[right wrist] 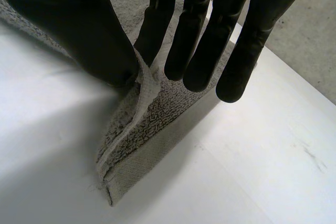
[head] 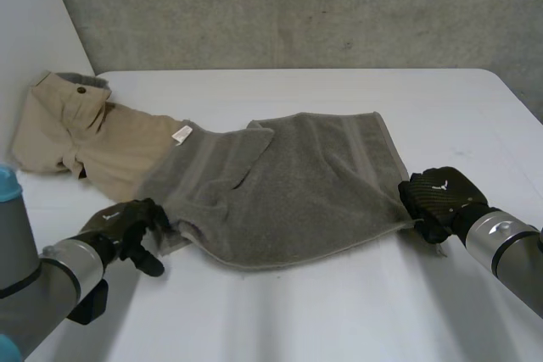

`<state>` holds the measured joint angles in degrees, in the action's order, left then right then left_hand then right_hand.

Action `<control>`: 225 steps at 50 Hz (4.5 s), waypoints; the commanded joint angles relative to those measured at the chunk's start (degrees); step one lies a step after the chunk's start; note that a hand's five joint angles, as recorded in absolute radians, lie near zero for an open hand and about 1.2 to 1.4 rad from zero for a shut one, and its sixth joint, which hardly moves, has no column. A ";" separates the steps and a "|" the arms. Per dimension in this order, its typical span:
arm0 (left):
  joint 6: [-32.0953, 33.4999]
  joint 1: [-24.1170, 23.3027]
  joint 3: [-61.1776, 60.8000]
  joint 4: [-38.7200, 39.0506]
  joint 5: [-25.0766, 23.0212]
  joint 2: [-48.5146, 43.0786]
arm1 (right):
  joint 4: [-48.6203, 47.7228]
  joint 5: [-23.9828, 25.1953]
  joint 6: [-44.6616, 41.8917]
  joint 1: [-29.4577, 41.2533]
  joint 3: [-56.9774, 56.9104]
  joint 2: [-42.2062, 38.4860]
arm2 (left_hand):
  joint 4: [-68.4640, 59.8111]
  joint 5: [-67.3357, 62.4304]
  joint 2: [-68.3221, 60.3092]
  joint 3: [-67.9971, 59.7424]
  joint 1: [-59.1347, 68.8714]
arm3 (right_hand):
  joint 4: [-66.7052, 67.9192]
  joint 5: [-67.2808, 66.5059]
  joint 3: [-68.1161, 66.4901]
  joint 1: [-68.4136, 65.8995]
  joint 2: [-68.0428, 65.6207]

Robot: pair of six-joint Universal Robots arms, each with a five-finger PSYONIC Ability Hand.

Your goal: Fold the laundry.

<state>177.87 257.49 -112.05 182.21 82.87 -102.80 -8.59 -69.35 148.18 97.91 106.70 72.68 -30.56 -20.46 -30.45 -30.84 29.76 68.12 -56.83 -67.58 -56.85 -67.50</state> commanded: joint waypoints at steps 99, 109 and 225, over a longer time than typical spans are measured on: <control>35.00 -2.43 7.19 0.25 2.12 2.86 | 2.79 0.88 -6.24 0.00 0.09 2.56 | -49.44 -49.54 -49.55 -49.16 50.24 | -17.99 16.70 17.45 6.72 17.37; 33.25 -2.52 11.84 1.30 2.21 3.13 | 3.75 0.35 -5.45 -0.26 -1.31 -0.69 | -49.44 -49.54 -49.55 -49.16 50.24 | -34.81 33.52 34.27 23.54 34.19; 30.26 -3.75 38.34 30.92 9.24 -4.08 | -2.40 -16.53 0.09 2.90 -52.31 -5.62 | -49.44 -49.54 -49.55 -49.16 50.24 | 11.88 -13.17 -12.42 -23.15 -12.50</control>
<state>207.80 253.69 -61.08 214.13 92.50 -108.89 -11.34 -88.22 148.80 101.11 44.18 66.58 -68.89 -55.67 -68.57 -68.37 63.21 68.14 -56.87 -67.82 -56.56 -68.05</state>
